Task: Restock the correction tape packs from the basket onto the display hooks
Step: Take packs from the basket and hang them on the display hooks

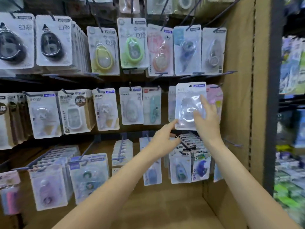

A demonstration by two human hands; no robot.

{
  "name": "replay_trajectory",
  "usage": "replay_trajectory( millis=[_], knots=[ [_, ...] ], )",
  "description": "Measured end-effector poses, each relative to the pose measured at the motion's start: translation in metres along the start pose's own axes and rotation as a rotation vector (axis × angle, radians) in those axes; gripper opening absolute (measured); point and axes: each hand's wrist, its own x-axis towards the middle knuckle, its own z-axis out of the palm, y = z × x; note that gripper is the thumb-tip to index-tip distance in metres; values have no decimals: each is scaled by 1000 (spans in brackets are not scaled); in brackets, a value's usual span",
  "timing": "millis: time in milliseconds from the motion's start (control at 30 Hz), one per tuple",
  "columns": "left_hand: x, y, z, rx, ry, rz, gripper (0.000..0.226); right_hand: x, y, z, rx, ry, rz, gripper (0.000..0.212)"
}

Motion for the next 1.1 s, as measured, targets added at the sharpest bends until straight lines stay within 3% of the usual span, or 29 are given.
replay_trajectory(
  millis=[200,333,433,500,567,667,733,833,967,1100],
  knots=[
    [8,-13,5,97,9,26,61,21,21,-10,-94,-162,53,50],
    [10,-20,7,174,31,10,58,59,22,6,-325,-280,145,52],
    [3,-31,3,349,140,23,53,65,22,22,-560,-308,193,51],
    [-8,-44,-6,472,226,20,48,46,15,31,-662,-160,100,38],
    [-26,-56,-21,537,306,43,42,14,6,43,-532,3,-97,28],
    [-78,-72,-49,538,500,108,33,-46,-19,72,-272,-37,-280,20],
    [-133,-86,-69,500,630,66,31,-90,-42,103,-167,-170,-339,17],
    [-239,-123,-97,493,752,-157,32,-165,-79,167,-37,-452,-385,21],
    [-412,-191,-116,388,969,-646,31,-296,-111,259,-5,-1015,-395,28],
    [-587,-251,-99,324,1017,-1197,24,-431,-107,330,-136,-1543,-363,28]
  ],
)
